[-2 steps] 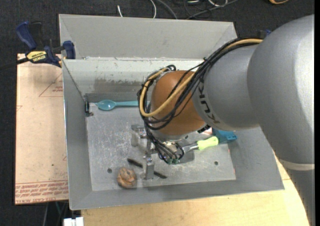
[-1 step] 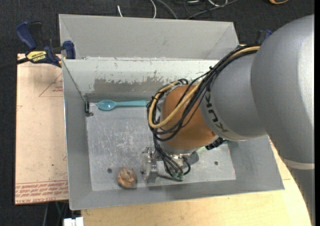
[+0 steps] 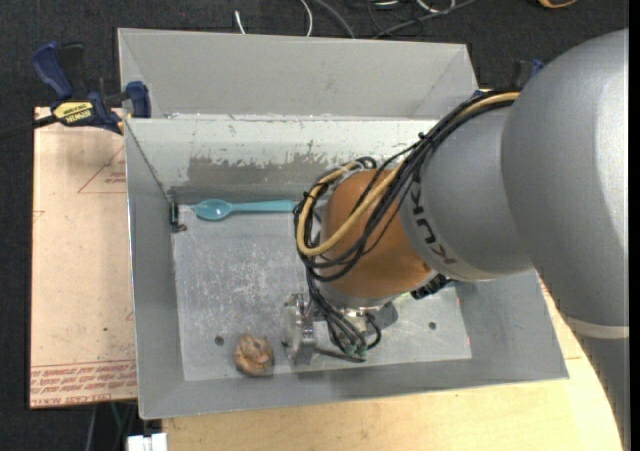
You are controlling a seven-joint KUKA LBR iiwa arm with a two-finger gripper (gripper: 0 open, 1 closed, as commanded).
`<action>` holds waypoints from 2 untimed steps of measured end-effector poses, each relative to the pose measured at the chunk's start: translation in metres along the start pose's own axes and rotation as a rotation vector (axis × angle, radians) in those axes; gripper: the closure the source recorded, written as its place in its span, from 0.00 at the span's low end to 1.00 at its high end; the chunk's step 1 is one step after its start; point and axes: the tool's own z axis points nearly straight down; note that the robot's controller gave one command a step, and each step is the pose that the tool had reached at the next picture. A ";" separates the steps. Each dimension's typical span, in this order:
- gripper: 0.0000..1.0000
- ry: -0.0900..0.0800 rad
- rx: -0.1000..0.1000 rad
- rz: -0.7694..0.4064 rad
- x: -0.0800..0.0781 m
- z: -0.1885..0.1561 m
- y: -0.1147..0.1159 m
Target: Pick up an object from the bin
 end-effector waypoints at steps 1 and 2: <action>1.00 -0.001 -0.001 -0.007 0.004 -0.010 -0.007; 1.00 -0.001 -0.001 -0.018 0.005 -0.031 0.002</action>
Offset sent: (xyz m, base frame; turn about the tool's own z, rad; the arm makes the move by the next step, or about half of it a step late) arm -0.0057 0.0022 0.0313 -0.0178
